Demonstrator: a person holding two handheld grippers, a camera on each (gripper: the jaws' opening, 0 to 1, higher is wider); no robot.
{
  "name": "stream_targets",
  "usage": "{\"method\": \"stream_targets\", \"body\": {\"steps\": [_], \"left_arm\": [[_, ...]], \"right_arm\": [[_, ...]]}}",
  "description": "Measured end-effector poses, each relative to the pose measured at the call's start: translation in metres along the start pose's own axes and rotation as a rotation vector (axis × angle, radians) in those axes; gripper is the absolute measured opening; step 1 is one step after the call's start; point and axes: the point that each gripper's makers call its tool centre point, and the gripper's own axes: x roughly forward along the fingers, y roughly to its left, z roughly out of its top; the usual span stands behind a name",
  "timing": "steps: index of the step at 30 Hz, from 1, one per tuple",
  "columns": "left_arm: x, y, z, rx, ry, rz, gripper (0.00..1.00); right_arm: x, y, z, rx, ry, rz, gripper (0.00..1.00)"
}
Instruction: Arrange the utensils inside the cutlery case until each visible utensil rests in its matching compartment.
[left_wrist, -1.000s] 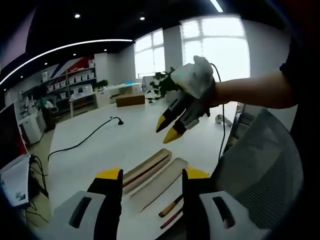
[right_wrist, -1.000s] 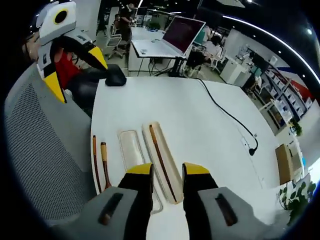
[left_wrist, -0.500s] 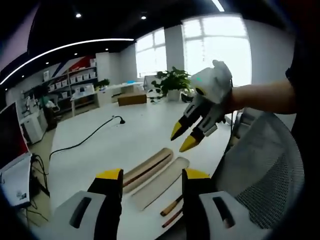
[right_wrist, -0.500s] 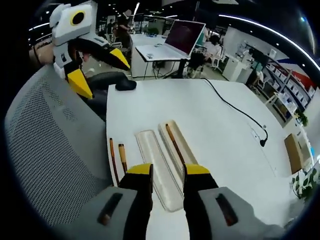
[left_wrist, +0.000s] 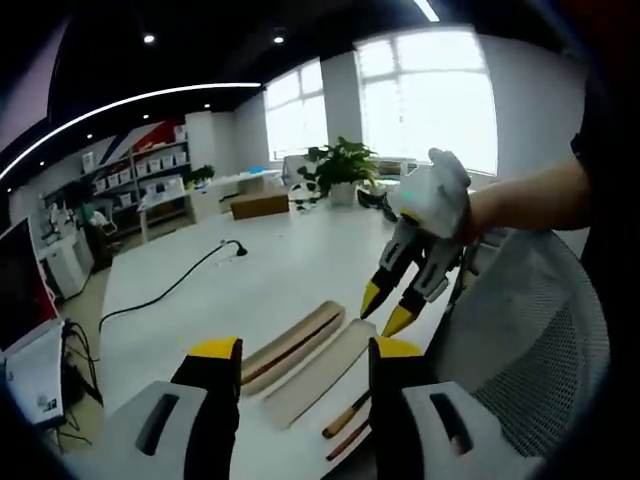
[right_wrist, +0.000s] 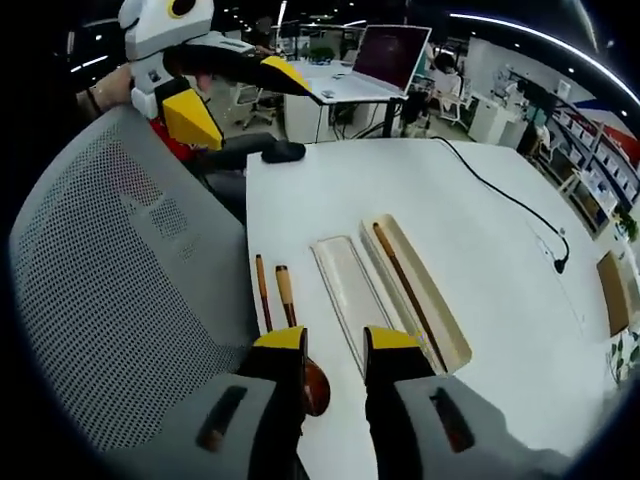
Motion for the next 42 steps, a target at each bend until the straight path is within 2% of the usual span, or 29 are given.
{"method": "stream_targets", "body": {"steps": [3,6,9,15,17,22,25,28,39,42], "left_arm": [[0.0,-0.001,0.003,-0.005,-0.012,0.0,0.54],[-0.001,-0.003,0.003,0.002,-0.014,-0.003,0.54],[-0.002,-0.003,0.003,0.004,-0.014,0.001,0.55],[-0.002,-0.001,0.0,-0.003,-0.01,0.011,0.54],[-0.003,0.0,0.0,-0.006,-0.013,0.016,0.54],[-0.009,0.009,0.002,-0.052,-0.042,0.041,0.54],[-0.008,0.013,0.001,-0.001,-0.024,0.057,0.56],[-0.004,0.007,0.001,-0.024,-0.024,0.027,0.56],[-0.002,0.004,-0.003,-0.008,-0.004,0.021,0.56],[-0.004,0.005,-0.004,-0.025,-0.01,0.022,0.56]], "right_arm": [[0.002,0.003,-0.006,0.037,0.009,0.016,0.23],[0.004,0.004,-0.012,0.046,0.018,0.024,0.21],[0.008,0.009,-0.018,0.09,-0.001,0.037,0.22],[0.015,0.015,-0.021,0.059,0.018,0.048,0.24],[0.019,0.016,-0.027,0.051,0.044,0.049,0.25],[0.024,0.02,-0.035,0.014,0.081,0.057,0.25],[0.026,0.024,-0.036,0.002,0.1,0.072,0.23],[0.03,0.032,-0.04,-0.017,0.122,0.1,0.23],[0.048,0.059,-0.051,-0.134,0.198,0.18,0.2],[0.052,0.065,-0.052,-0.136,0.205,0.194,0.18]]}}
